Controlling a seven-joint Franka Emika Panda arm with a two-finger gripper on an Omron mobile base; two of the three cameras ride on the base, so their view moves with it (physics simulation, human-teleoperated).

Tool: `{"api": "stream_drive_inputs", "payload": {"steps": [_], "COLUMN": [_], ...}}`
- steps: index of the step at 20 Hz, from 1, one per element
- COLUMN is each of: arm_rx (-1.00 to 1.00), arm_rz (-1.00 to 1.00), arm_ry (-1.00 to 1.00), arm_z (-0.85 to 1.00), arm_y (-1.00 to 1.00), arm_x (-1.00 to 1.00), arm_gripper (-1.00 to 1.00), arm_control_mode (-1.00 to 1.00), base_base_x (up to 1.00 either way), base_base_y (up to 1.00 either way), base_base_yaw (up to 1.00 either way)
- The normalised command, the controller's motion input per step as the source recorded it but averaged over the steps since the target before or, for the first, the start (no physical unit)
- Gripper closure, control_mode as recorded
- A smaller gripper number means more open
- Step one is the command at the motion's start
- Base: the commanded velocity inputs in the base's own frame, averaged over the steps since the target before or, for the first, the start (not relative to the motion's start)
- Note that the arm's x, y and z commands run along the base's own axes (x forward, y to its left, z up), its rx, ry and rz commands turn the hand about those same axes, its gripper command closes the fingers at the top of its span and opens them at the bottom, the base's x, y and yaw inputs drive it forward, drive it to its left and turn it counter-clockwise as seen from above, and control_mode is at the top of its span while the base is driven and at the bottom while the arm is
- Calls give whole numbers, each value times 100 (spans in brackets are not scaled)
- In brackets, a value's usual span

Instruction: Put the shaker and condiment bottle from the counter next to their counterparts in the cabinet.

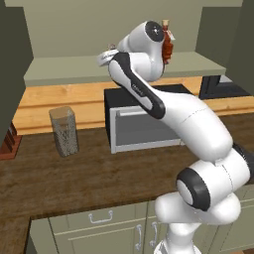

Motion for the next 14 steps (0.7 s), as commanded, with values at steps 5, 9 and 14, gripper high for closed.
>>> {"api": "stream_drive_inputs", "payload": {"steps": [5,9,14], "arm_rx": [-1,6,8], "arm_rz": [-9,-8,-7], "arm_ry": [-15,-14,-8], "arm_z": [-28,-22,-14], "arm_y": [3,0,8], "arm_x": [31,41,51], "arm_gripper": [100,100,100], "arm_control_mode": [-100,-100,-100], "base_base_x": [0,0,0], "base_base_y": [0,0,0], "base_base_yaw": [0,0,0]}}
